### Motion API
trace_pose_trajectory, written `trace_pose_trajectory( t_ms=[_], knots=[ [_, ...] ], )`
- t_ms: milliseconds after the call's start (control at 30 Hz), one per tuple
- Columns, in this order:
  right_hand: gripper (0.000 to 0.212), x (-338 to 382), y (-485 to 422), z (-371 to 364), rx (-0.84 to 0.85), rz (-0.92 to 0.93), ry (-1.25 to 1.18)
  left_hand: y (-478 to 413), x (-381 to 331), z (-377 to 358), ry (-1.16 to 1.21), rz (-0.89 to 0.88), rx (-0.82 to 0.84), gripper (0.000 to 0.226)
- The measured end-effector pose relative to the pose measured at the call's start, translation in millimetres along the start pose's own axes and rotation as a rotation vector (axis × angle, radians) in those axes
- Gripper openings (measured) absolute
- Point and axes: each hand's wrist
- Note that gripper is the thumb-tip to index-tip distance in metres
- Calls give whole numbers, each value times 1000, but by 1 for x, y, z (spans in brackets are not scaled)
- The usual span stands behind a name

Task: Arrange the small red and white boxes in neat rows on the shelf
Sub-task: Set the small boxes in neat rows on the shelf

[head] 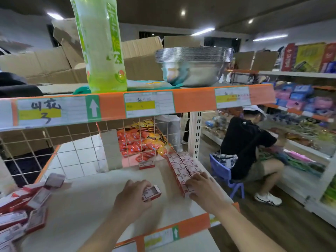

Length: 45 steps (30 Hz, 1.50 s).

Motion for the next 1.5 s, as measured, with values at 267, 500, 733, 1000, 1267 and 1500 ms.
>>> trace_pose_trajectory(
  t_ms=[267, 500, 733, 1000, 1267, 1500],
  knots=[
    [37, 6, -7, 11, 19, -14, 12, -3, 8, -11, 58, 29, -2, 44],
    [52, 75, -38, 17, 31, 100, -355, -17, 26, -17, 199, -11, 29, 50],
    [21, 107, -60, -18, 20, 136, -391, -23, 56, -22, 237, -22, 45, 55],
    [28, 94, -82, -48, 3, 118, -407, -44, 69, -42, 270, 16, 22, 48],
    [35, 82, -126, -74, -86, 54, -391, -83, 66, -61, 411, 22, -124, 49],
    [32, 76, -141, -88, -106, -61, -404, -98, 71, -77, 245, 93, -193, 35]
  ],
)
Point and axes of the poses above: each hand's wrist, its own y-axis away from the middle knuckle, its own z-axis out of the back of the hand, x = y × z, and after that the axes turned 9 degrees about -x, right-handed
